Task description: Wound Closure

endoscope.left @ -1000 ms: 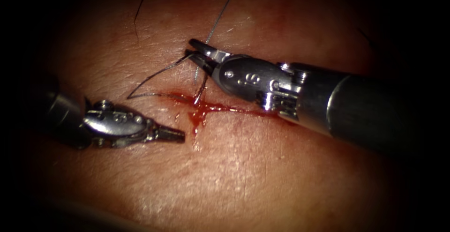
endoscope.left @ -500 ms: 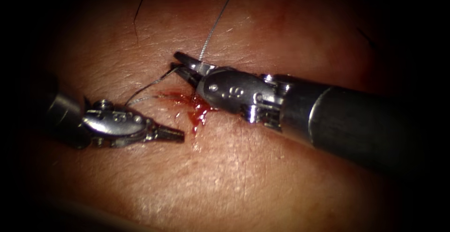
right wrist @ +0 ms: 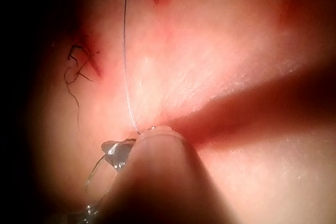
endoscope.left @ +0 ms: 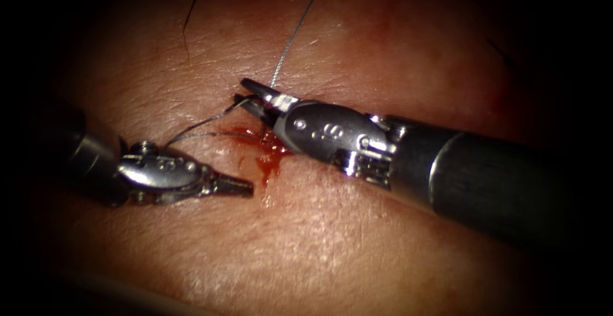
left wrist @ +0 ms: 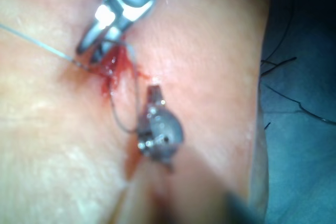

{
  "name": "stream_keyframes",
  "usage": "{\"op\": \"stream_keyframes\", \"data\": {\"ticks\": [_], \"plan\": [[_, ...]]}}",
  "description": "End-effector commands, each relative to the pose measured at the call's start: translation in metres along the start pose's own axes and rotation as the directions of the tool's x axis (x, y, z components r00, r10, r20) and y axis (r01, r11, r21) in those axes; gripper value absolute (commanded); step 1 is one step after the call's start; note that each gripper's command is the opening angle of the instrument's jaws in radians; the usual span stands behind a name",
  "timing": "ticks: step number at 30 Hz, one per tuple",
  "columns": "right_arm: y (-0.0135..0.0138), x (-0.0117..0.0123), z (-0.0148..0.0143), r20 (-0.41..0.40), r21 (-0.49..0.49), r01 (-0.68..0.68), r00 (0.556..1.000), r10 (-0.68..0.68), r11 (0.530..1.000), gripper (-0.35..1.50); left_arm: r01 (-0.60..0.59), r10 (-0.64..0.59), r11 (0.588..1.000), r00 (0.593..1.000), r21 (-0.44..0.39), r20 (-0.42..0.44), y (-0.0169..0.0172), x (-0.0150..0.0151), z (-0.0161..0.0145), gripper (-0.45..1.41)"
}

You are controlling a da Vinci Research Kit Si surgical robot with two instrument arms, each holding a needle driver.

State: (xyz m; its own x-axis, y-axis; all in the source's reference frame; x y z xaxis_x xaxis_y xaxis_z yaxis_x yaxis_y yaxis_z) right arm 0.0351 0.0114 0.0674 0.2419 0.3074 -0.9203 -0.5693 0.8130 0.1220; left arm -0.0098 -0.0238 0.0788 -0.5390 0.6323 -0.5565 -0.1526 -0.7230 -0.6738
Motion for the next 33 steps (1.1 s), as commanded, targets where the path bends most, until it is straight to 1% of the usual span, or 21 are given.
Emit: {"op": "stream_keyframes", "data": {"ticks": [1,5,14,24,27,29,33], "plan": [[-0.0006,-0.0004,0.0005,-0.004,0.001,-0.013,1.0,0.013,1.0,-0.35,0.006,-0.006,1.0,1.0,-0.001,0.007,0.0002,-0.0012,0.0006,-0.18],[-0.0003,0.0,0.0004,-0.011,-0.002,-0.029,1.0,0.029,1.0,-0.35,0.004,-0.004,1.0,1.0,0.002,0.017,-0.0001,-0.0018,0.0012,-0.18],[-0.0007,0.0002,0.0003,-0.004,0.005,-0.082,0.997,0.082,0.997,-0.35,0.002,-0.002,1.0,1.0,-0.001,0.02,-0.0001,-0.0016,0.0019,-0.18],[-0.0009,0.0002,0.0002,0.041,0.02,-0.185,0.982,0.184,0.983,-0.35,0.001,-0.001,1.0,1.0,-0.003,0.023,-0.0003,-0.0014,0.0019,-0.18],[-0.0009,0.0003,0.0002,0.052,0.032,-0.227,0.973,0.225,0.973,-0.35,0.001,-0.001,1.0,1.0,-0.004,0.024,-0.0004,-0.0014,0.0019,-0.18],[-0.0007,0.0003,0.0003,0.075,0.048,-0.268,0.962,0.264,0.962,-0.35,0.0,0.0,1.0,1.0,-0.005,0.024,-0.0004,-0.0014,0.0019,-0.18],[-0.0005,0.0003,0.0003,0.094,0.056,-0.304,0.95,0.298,0.951,-0.35,0.0,0.0,1.0,1.0,-0.005,0.027,-0.0004,-0.0015,0.0018,-0.18]]}}
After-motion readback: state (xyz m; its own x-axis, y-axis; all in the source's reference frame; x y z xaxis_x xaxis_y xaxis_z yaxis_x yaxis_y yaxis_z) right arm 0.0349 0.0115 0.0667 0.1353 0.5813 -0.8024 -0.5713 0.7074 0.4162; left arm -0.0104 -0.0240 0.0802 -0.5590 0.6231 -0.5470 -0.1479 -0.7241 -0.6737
